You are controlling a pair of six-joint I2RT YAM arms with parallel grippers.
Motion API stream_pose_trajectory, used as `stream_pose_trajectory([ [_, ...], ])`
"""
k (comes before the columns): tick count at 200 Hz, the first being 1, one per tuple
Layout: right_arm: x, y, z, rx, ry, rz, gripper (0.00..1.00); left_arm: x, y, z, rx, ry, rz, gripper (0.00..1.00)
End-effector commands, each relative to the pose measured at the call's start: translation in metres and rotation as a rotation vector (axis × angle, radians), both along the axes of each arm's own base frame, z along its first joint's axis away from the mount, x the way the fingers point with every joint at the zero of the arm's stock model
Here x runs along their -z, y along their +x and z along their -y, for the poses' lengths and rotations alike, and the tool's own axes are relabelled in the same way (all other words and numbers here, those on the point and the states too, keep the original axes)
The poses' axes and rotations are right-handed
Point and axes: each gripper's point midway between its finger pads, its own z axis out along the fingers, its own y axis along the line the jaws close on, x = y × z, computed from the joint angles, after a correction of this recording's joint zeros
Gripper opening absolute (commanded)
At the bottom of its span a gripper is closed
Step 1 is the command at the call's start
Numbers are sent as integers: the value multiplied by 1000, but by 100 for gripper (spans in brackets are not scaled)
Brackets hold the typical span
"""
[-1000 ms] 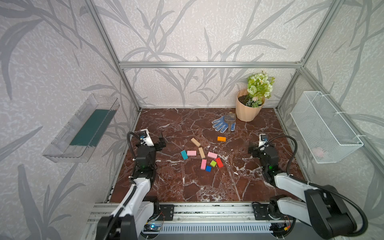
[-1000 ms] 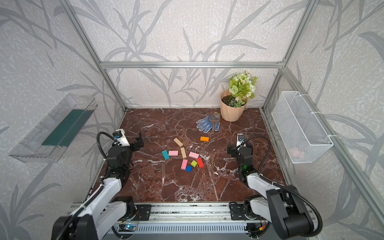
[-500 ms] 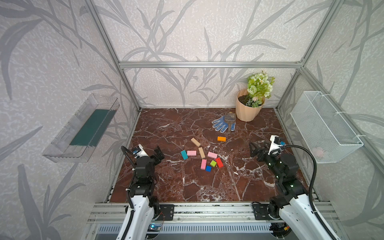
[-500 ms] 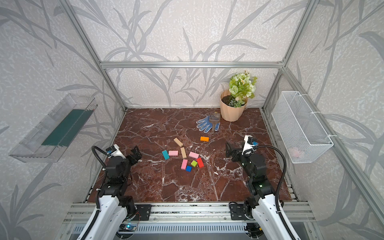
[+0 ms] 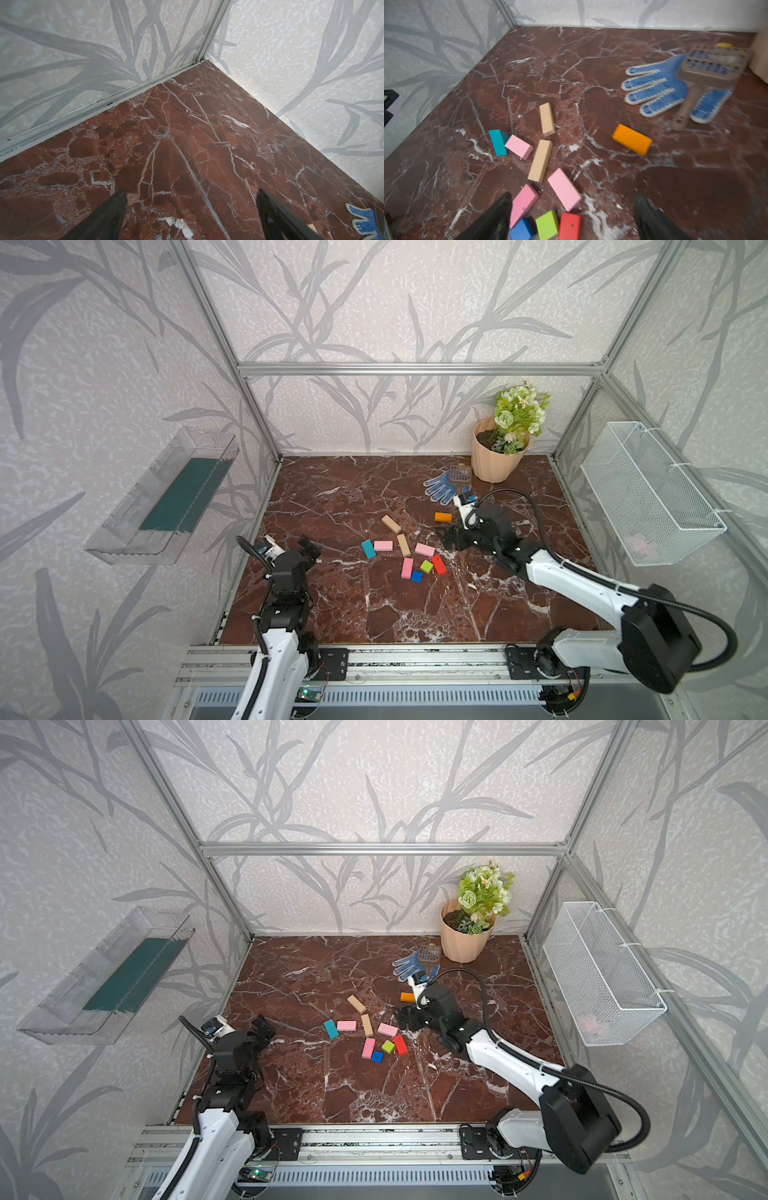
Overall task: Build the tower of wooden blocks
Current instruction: 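Move the right gripper over the plain wooden blocks and descend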
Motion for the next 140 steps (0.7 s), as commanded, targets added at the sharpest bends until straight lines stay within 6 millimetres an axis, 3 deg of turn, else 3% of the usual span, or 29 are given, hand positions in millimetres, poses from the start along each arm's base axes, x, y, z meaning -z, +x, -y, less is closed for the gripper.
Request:
stream_pose_trajectory([
  [1, 18, 2, -40, -111, -164, -63, 82, -4, -1, -5, -32, -5, 24, 98],
  [25, 54, 3, -79, -182, -361, -138, 69, -4, 0, -6, -40, -2, 16, 98],
  [47, 88, -3, -99, -230, -464, -191, 62, -1, -1, -10, -67, 1, -9, 98],
  [77, 115, -5, -101, -207, -500, -261, 61, 1, -5, -14, -92, 1, -21, 98],
  [140, 128, -6, -97, -157, -497, -298, 60, -2, -8, -13, -91, 0, 9, 98],
])
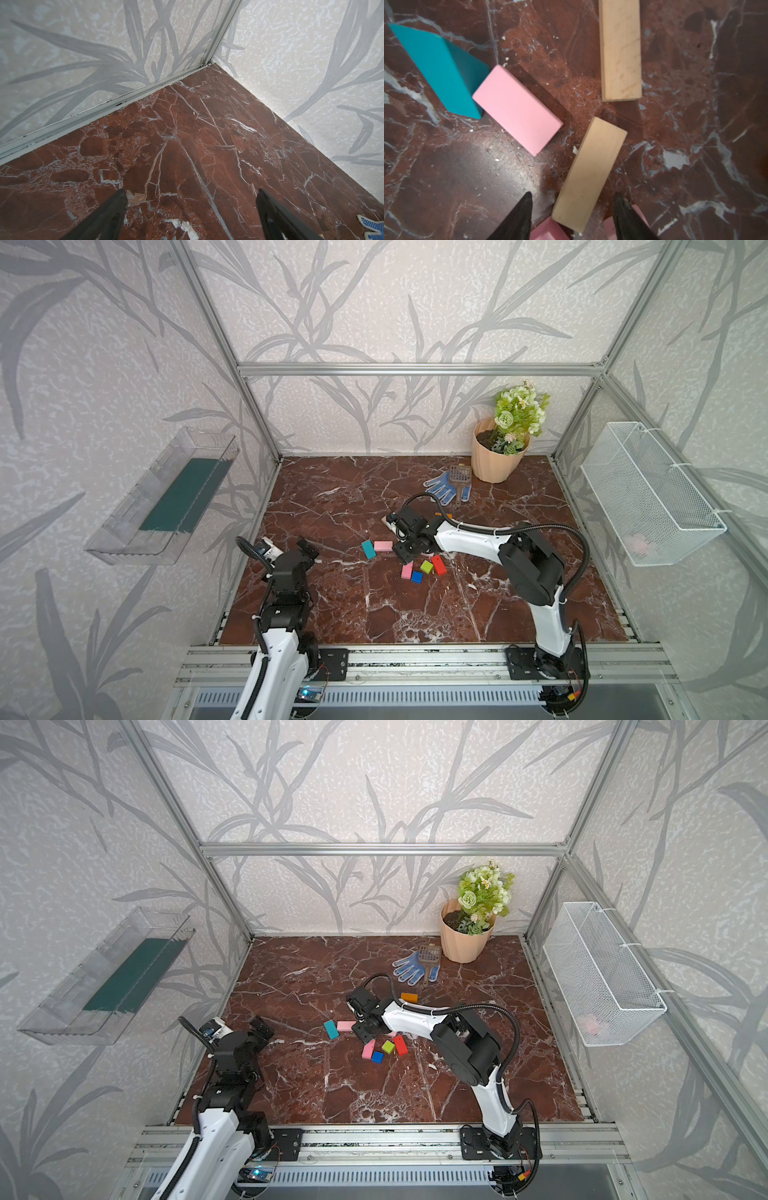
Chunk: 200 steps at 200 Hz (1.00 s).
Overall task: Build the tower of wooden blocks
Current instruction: 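Move the right gripper over the plain wooden blocks and descend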
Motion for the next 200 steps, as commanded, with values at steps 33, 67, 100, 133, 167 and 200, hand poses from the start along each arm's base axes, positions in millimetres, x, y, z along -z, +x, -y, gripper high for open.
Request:
stream_pose_trajectory([
  [33, 9, 5, 5, 84, -32, -18, 57, -3, -4, -5, -37, -7, 15, 98],
  [67, 18, 7, 0, 108, -38, -48, 51, -3, -4, -2, -21, -14, 17, 96],
  [100, 20, 11, -2, 119, -48, -55, 45, -7, 2, 9, 61, -6, 50, 96],
  [133, 17, 13, -7, 127, -43, -61, 35, -15, 21, 34, 229, 35, 103, 99],
  [167, -1, 15, -14, 137, 4, -49, 23, -17, 42, 64, 389, 99, 82, 99],
  [200, -44, 20, -14, 135, 71, 22, 19, -22, 50, 95, 509, 176, 62, 99],
])
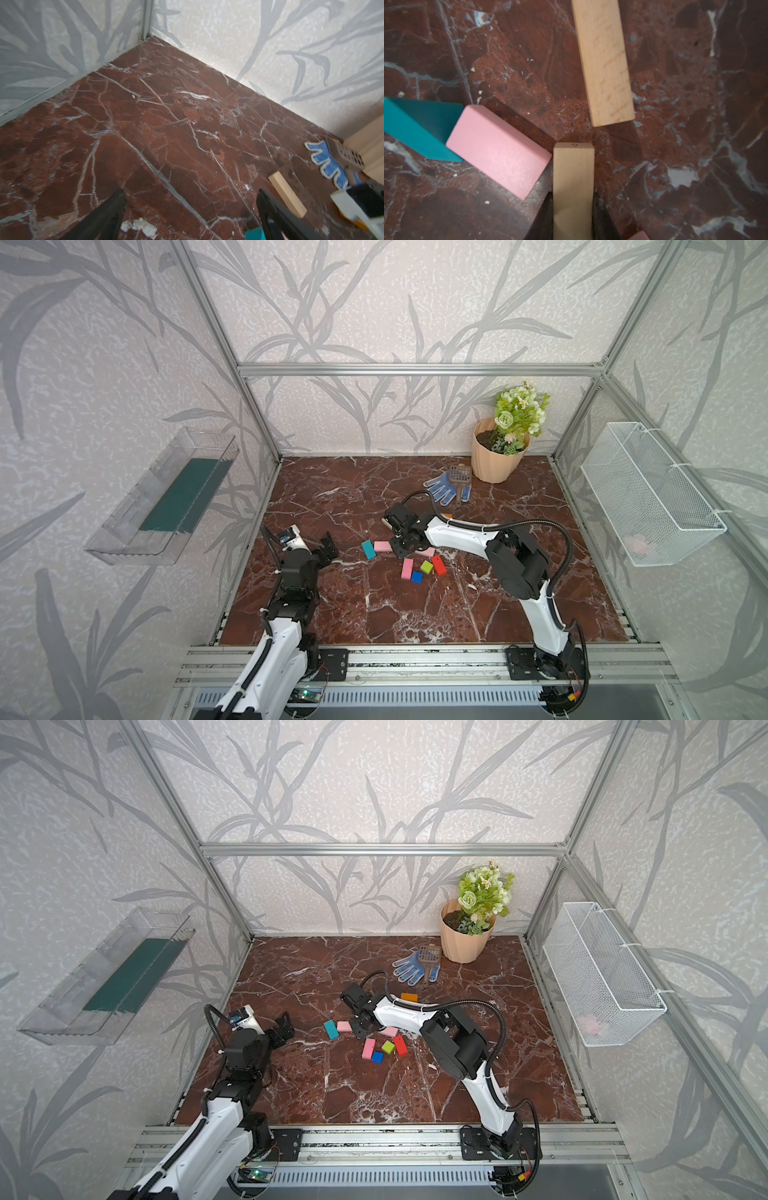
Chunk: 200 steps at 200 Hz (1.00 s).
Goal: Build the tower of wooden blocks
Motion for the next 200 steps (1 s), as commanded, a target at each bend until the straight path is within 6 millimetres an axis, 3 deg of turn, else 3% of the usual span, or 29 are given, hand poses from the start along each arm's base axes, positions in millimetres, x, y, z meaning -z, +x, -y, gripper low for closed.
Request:
stream_pose_trajectory([
  [1, -53, 3, -2, 6, 74, 68, 19, -35, 13, 22, 103, 81, 95, 99],
  [15, -75, 1, 6, 18, 92, 113, 17, -36, 14, 28, 119, 99, 90, 99],
  [40, -115, -4, 39, 90, 120, 233, 14, -35, 13, 32, 136, 100, 90, 99],
  [59, -134, -11, 83, 180, 110, 340, 14, -35, 12, 31, 129, 101, 92, 99],
  [71, -136, -15, 109, 217, 87, 399, 14, -35, 12, 31, 125, 102, 92, 99],
  [92, -126, -20, 155, 270, 14, 440, 15, -36, 11, 31, 127, 102, 98, 99],
  [110, -105, -21, 193, 343, -37, 390, 14, -36, 11, 31, 126, 102, 99, 99],
  [130, -77, -23, 220, 400, -61, 308, 11, -36, 10, 32, 131, 100, 102, 99],
  [157, -52, -20, 232, 424, -107, 258, 11, -36, 9, 30, 122, 101, 107, 99],
  [200, -32, -2, 220, 363, -210, 151, 8, -36, 9, 31, 123, 99, 106, 99],
])
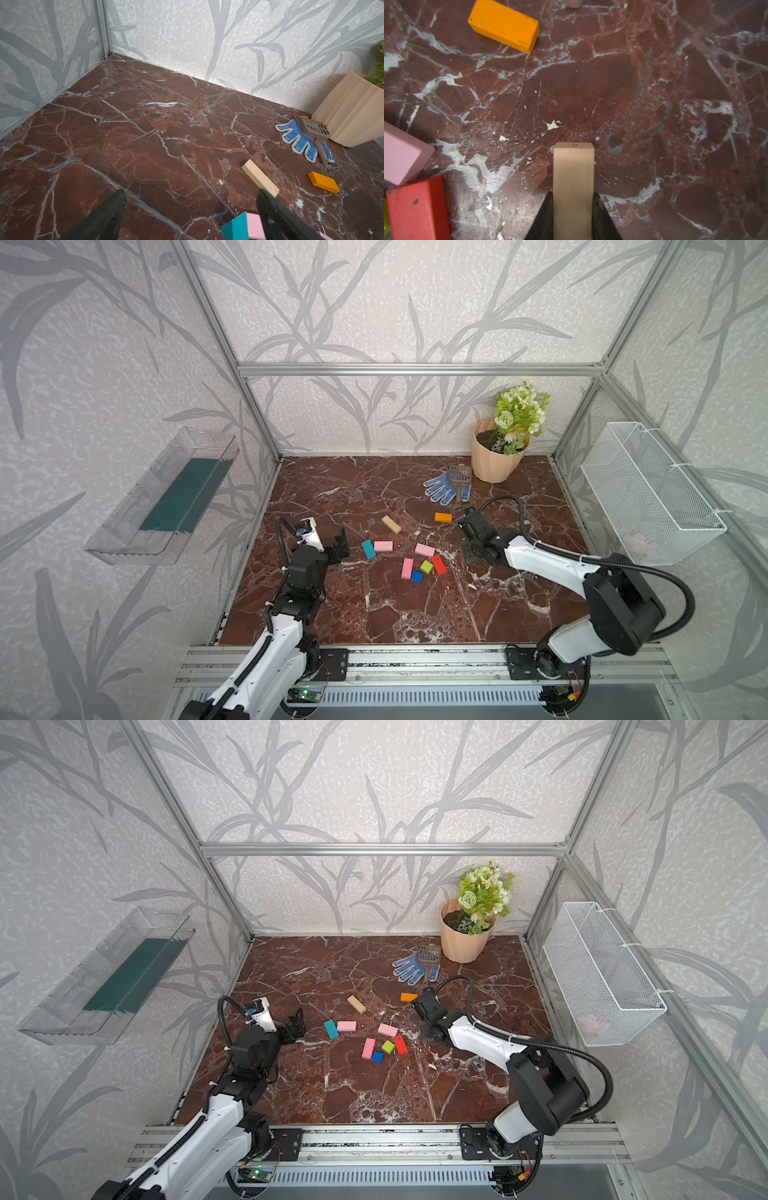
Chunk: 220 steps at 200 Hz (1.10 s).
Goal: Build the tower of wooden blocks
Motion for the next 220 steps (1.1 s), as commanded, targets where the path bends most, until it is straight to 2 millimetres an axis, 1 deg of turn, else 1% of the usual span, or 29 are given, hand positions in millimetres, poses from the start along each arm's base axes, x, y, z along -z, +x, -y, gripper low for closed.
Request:
stream_pose_trajectory([
  [1, 1, 15, -8, -26, -34, -45, 7, -10, 1, -1, -7, 10, 33, 99],
  [12, 5, 21, -10, -28, -43, -63, 5, -11, 1, -1, -10, 9, 35, 99],
  [14, 11, 22, -10, -29, -51, -81, 5, -10, 1, -1, -10, 9, 34, 99],
  [22, 17, 25, -11, -32, -53, -104, 4, -10, 0, -1, -10, 9, 33, 99],
  [52, 24, 35, -17, -44, -63, -134, 2, -11, 0, -2, -16, 8, 41, 99],
  [80, 30, 40, -20, -59, -51, -165, 6, -11, 0, -2, -16, 7, 40, 99],
  [97, 36, 40, -27, -89, -22, -206, 8, -11, 0, -3, -22, 8, 41, 99],
  [115, 40, 40, -30, -104, -3, -236, 10, -11, 0, -4, -23, 7, 39, 99],
  [131, 42, 39, -31, -104, -2, -245, 17, -11, -1, -4, -22, 8, 40, 99],
  [139, 41, 39, -31, -105, -1, -244, 22, -11, -1, -4, -25, 7, 42, 99],
  [156, 39, 39, -29, -99, 5, -232, 38, -12, -1, -5, -28, 7, 44, 99],
  [180, 35, 36, -26, -87, 12, -208, 51, -11, -1, -5, -34, 7, 42, 99],
  [197, 32, 29, -24, -82, 33, -199, 55, -11, -1, -5, -35, 7, 39, 99],
  [220, 32, 19, -18, -56, 31, -198, 55, -11, -1, -6, -35, 7, 40, 99],
])
